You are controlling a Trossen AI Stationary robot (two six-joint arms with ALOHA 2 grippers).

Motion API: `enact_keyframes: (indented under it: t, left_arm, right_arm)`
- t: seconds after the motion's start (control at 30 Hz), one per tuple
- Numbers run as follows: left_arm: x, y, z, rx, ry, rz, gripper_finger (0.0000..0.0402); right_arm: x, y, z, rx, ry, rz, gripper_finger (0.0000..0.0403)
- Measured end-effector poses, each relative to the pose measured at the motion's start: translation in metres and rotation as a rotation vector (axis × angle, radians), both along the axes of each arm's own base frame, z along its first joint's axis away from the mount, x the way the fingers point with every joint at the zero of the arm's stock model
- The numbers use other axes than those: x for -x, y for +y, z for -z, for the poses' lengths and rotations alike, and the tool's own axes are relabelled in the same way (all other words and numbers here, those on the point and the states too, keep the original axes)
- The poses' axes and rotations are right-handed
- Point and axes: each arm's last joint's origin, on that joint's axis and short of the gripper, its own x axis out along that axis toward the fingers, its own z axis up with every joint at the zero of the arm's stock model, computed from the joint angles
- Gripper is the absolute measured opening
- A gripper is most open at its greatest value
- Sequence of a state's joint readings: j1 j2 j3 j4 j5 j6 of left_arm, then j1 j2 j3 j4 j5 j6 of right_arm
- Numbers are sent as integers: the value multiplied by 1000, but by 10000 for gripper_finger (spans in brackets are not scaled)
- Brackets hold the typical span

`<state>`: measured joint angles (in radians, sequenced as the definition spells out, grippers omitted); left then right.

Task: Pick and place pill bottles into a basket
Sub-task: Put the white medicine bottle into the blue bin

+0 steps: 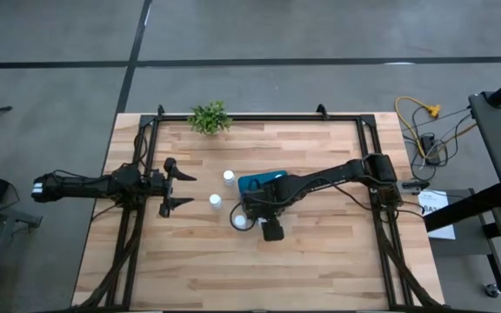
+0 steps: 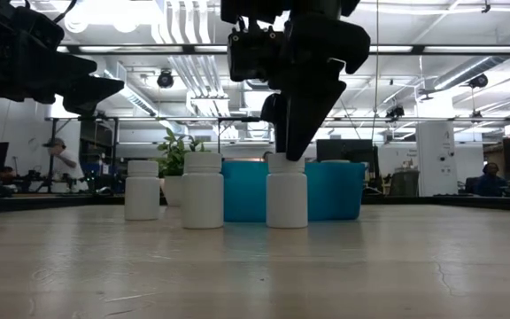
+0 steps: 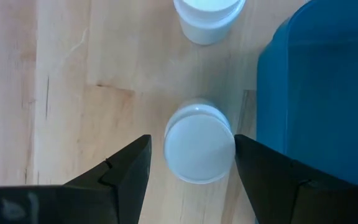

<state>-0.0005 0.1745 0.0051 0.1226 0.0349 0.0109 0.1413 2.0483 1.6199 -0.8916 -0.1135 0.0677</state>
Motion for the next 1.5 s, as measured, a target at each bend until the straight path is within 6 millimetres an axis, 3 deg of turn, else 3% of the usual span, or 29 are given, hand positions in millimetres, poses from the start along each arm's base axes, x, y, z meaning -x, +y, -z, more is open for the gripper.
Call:
enact_keyframes:
  t: [0.97,1.33,1.5]
  left_arm:
    - [0,0,0,0,0,0,295]
    - [0,0,0,0,-1,0,295]
    - [0,0,0,0,0,0,295]
  right_arm:
    - [-1,0,9,-3,-28,0,218]
    - [0,0,11,1,-30,-15,151]
    - [0,0,11,1,-30,-15,150]
